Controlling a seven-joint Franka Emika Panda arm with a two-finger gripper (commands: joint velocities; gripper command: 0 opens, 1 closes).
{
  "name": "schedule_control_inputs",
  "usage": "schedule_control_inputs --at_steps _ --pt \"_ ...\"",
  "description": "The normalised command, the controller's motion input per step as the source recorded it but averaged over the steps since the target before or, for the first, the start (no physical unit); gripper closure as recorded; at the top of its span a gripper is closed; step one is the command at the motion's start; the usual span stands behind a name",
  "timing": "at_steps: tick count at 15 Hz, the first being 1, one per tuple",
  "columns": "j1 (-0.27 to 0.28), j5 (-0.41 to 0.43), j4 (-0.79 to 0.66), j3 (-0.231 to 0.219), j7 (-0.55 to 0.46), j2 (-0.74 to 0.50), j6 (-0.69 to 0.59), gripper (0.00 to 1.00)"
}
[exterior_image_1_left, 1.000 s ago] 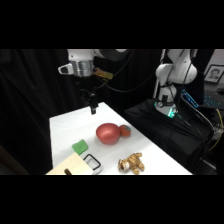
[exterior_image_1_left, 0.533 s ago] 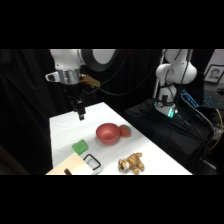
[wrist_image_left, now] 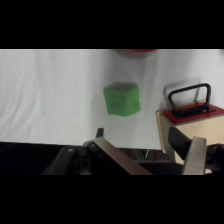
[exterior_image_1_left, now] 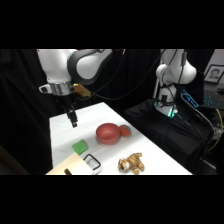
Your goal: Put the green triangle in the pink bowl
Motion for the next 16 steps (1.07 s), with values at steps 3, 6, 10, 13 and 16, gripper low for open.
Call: schedule_control_inputs --at_steps 3,6,10,13,16 --pt "-0.085 0.101 0.35 0.070 -0.17 0.30 0.01 0.00" --pt "-0.080 0.095 0.29 0.088 -0.18 0.27 0.07 0.00" --pt "-0.083 0.089 0.29 0.087 -0.16 0.27 0.11 0.00" --pt "-0.097 0.087 0.25 0.083 -0.16 0.25 0.14 0.00" --pt "-0.105 0.091 0.24 0.087 -0.16 0.25 0.14 0.00"
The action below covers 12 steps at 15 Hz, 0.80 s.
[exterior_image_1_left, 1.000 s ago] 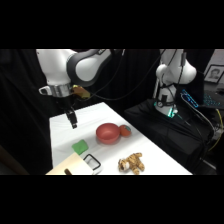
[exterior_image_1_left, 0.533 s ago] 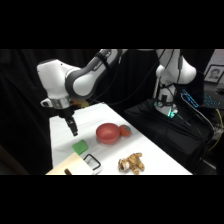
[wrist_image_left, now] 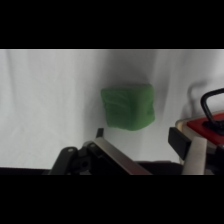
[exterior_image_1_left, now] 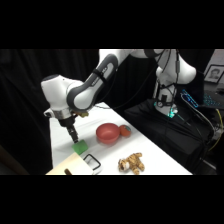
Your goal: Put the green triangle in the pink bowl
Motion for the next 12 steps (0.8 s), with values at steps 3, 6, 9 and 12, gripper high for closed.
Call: schedule_control_inputs --at_steps 3,6,9,12 --pt "-0.104 0.110 0.23 0.111 -0.17 0.23 0.12 0.00" --pt "-0.093 0.125 0.20 0.127 -0.18 0.20 0.10 0.00" --pt "-0.088 0.111 0.20 0.108 -0.17 0.19 0.10 0.00" --pt "-0.087 0.095 0.19 0.086 -0.17 0.17 0.09 0.00"
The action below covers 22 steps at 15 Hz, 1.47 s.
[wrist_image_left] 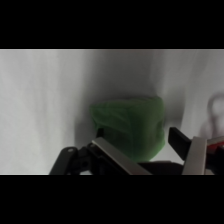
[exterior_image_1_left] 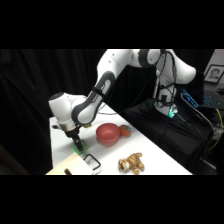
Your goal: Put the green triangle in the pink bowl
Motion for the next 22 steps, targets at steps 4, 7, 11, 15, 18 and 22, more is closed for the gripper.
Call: schedule_control_inputs --at_steps 4,7,11,15,18,22 --pt "-0.070 0.075 0.12 0.081 -0.17 0.09 0.10 0.45" --pt "-0.049 0.059 0.01 0.074 -0.15 0.00 0.12 0.66" --pt "-0.047 0.056 -0.03 0.064 -0.14 -0.01 0.12 0.94" --pt "-0.042 0.057 -0.07 0.059 -0.12 -0.04 0.10 0.95" --pt "-0.039 0.059 -0.30 0.060 -0.11 -0.28 0.12 0.94" --pt "-0.034 0.053 -0.54 0.035 -0.07 -0.54 0.12 0.94"
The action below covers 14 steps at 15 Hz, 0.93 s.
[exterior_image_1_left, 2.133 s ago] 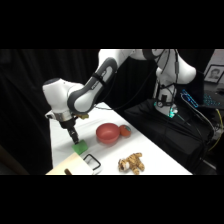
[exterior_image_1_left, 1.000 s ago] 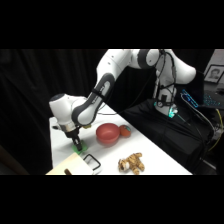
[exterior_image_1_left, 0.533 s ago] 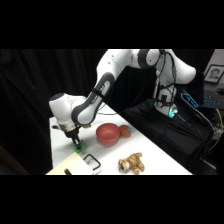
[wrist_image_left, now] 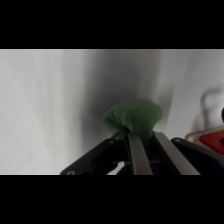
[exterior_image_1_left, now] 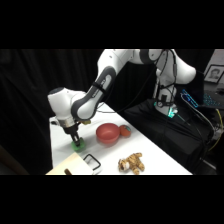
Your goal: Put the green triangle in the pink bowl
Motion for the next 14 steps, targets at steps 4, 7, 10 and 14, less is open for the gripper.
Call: schedule_control_inputs --at_steps 4,7,10,14 --pt "-0.021 0.054 -0.67 0.008 -0.04 -0.62 0.14 0.94" --pt "-0.001 0.061 -0.74 -0.010 -0.02 -0.64 0.18 0.94" --pt "0.014 0.068 -0.76 -0.029 0.00 -0.64 0.23 0.94" --pt "0.036 0.073 -0.73 -0.044 0.02 -0.60 0.26 0.94"
